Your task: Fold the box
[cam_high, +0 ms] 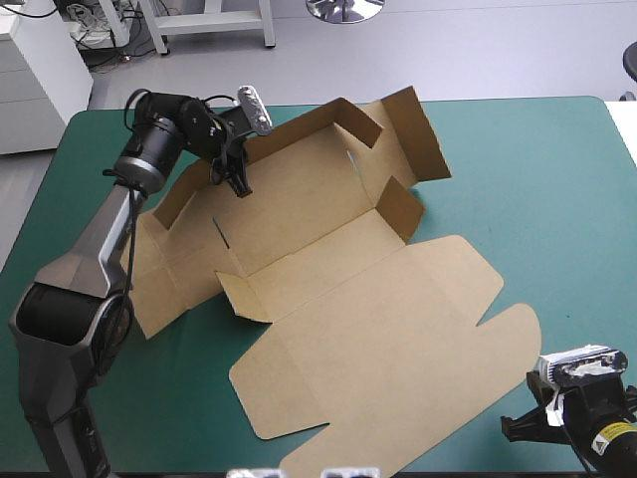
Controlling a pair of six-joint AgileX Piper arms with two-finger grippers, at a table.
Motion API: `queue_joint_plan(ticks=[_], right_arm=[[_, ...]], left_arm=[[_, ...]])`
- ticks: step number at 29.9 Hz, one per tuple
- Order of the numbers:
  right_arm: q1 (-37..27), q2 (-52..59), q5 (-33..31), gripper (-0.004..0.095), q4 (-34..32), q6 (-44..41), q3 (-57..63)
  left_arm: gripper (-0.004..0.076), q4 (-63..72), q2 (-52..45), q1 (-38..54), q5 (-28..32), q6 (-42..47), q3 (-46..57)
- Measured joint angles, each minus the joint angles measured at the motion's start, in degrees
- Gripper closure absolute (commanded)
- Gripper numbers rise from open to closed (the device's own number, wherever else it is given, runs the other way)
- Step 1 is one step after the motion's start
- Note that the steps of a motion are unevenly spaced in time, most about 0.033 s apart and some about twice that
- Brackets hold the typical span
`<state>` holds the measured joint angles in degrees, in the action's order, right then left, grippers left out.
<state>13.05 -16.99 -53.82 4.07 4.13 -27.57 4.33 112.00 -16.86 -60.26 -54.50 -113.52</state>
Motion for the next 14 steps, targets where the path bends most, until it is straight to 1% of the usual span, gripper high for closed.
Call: queue_joint_plan(ticks=[7,10,14], right_arm=[[0.0,0.0,0.0,0.0908,-0.9,0.0,0.0],[0.0,0.0,0.0,0.0908,-1.5,0.0,0.0],[0.0,0.0,0.0,0.0908,-2.4,0.0,0.0]], left_arm=[[0.0734,-8.8,-0.1,-8.2,5.6,-0.7,-0.1],[0.0734,-10.3,-0.5,-11.8,7.7,-0.8,-0.1],[0.0734,-10.8,-2.4,-16.6,8.7,-0.8,-0.1]])
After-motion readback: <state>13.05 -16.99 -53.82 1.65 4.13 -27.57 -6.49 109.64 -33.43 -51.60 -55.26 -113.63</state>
